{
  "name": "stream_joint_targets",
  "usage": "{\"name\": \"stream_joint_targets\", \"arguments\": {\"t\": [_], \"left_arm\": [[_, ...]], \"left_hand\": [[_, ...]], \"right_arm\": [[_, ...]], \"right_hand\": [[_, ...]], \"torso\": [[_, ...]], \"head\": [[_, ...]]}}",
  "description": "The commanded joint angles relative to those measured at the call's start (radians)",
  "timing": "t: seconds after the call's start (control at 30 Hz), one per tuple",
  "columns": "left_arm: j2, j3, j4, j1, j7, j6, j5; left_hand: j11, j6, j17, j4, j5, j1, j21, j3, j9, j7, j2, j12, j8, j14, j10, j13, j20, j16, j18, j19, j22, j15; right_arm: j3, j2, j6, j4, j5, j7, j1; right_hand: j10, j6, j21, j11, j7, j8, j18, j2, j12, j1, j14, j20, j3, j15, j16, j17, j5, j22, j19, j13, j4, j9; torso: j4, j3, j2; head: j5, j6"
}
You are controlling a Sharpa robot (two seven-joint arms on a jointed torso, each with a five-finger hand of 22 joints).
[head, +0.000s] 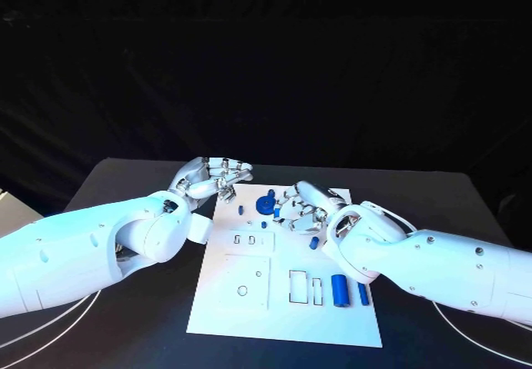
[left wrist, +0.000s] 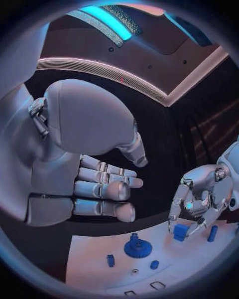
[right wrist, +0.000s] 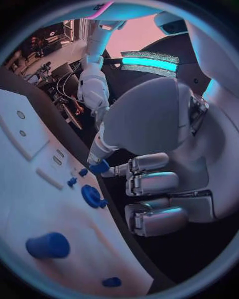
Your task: Assemble the parts on the task board
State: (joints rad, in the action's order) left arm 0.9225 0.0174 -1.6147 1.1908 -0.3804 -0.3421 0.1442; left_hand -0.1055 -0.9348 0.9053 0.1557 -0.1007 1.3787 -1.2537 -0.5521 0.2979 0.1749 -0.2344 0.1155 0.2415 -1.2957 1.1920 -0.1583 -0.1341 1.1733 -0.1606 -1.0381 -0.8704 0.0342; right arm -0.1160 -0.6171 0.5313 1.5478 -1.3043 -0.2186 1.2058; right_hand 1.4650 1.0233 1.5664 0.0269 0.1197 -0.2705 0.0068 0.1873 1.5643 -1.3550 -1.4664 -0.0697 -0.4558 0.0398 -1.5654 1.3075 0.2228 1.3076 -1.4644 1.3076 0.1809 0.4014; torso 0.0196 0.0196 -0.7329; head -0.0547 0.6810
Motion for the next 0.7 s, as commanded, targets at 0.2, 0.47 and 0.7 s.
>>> {"name": "stream_joint_targets", "arguments": {"t": [0.2,0.47,0.7], "left_arm": [[-0.006,0.0,-0.002,0.001,0.014,-0.004,-0.013],[-0.003,0.0,-0.005,0.001,0.019,-0.009,-0.013],[-0.003,0.0,-0.006,0.001,0.02,-0.009,-0.012]], "left_hand": [[0.0,0.008,0.0,-0.002,0.006,-0.001,-0.003,0.001,0.002,0.001,0.007,0.005,-0.004,-0.007,-0.007,-0.001,-0.004,0.007,0.019,0.004,0.0,0.001],[0.0,0.008,0.0,-0.002,0.006,-0.001,-0.003,0.001,0.002,0.001,0.007,0.005,-0.004,-0.007,-0.007,-0.001,-0.004,0.007,0.019,0.004,0.0,0.001],[0.0,0.008,0.0,-0.002,0.006,-0.001,-0.004,0.001,0.002,0.0,0.008,0.006,-0.003,-0.007,-0.007,-0.002,-0.004,0.008,0.019,0.005,0.0,0.0]], "right_arm": [[-0.007,0.062,-0.044,-0.012,-0.148,-0.104,-0.044],[-0.011,0.09,-0.042,-0.026,-0.194,-0.136,-0.069],[-0.013,0.11,-0.039,-0.034,-0.216,-0.141,-0.079]], "right_hand": [[0.106,0.032,0.004,-0.01,-0.028,-0.011,-0.007,0.016,0.006,0.02,-0.104,0.009,0.003,0.009,-0.005,0.263,0.015,0.263,-0.106,0.263,0.002,0.02],[0.106,0.033,0.004,-0.011,-0.029,-0.014,-0.007,0.02,0.006,0.029,-0.104,0.01,0.006,0.01,-0.005,0.263,0.016,0.263,-0.106,0.263,0.005,0.021],[0.106,0.032,0.004,-0.011,-0.029,-0.014,-0.007,0.021,0.006,0.031,-0.104,0.011,0.007,0.01,-0.005,0.263,0.016,0.263,-0.106,0.263,0.007,0.021]], "torso": [[0.0012,0.0011,-0.001],[0.0003,-0.0003,-0.001],[-0.0002,-0.001,-0.001]], "head": [[-0.01,0.008],[-0.01,0.013],[-0.012,0.016]]}}
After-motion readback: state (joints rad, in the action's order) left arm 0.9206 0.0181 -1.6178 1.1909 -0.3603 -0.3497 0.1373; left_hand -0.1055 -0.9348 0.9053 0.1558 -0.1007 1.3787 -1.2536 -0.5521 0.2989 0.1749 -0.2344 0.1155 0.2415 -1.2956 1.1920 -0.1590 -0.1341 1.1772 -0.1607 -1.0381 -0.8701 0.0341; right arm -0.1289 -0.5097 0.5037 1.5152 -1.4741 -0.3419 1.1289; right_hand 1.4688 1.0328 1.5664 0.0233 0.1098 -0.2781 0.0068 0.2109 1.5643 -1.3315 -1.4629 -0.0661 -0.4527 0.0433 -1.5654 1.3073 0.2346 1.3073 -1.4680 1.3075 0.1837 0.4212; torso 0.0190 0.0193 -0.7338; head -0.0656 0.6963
